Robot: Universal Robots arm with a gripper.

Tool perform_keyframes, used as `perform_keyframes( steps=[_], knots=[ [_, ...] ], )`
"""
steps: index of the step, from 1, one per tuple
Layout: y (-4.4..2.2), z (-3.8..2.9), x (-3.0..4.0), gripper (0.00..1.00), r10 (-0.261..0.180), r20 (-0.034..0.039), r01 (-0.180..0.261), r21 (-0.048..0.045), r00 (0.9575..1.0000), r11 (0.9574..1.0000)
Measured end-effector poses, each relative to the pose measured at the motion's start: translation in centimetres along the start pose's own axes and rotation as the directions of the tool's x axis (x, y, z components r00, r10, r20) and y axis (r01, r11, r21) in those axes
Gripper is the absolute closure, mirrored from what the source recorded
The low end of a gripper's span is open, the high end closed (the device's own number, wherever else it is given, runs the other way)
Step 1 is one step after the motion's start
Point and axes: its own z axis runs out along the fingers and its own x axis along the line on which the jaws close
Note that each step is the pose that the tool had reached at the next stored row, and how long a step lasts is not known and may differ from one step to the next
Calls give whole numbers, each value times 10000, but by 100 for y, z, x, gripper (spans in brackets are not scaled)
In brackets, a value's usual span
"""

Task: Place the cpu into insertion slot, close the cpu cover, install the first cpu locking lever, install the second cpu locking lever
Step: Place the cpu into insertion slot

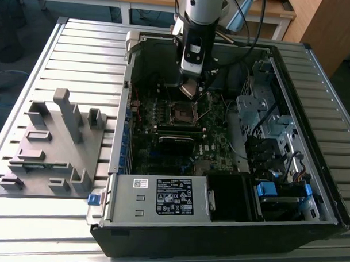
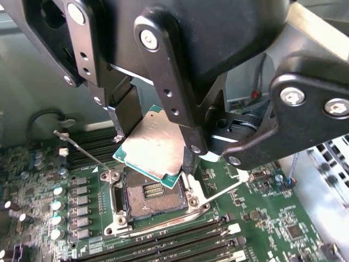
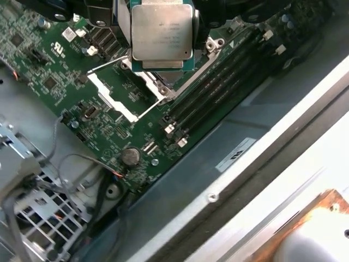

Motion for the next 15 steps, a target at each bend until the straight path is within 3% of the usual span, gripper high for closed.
perform_keyframes(
  steps=[4,8,11,15],
  knots=[
    [-1,7,0,46,679,57,-679,-14,9977,9977],
    [-1,15,0,46,1367,114,-1367,-31,9905,9906],
    [-2,21,0,46,1882,155,-1882,-47,9820,9821],
    [-3,30,-1,46,2548,210,-2547,-70,9668,9670]
  ],
)
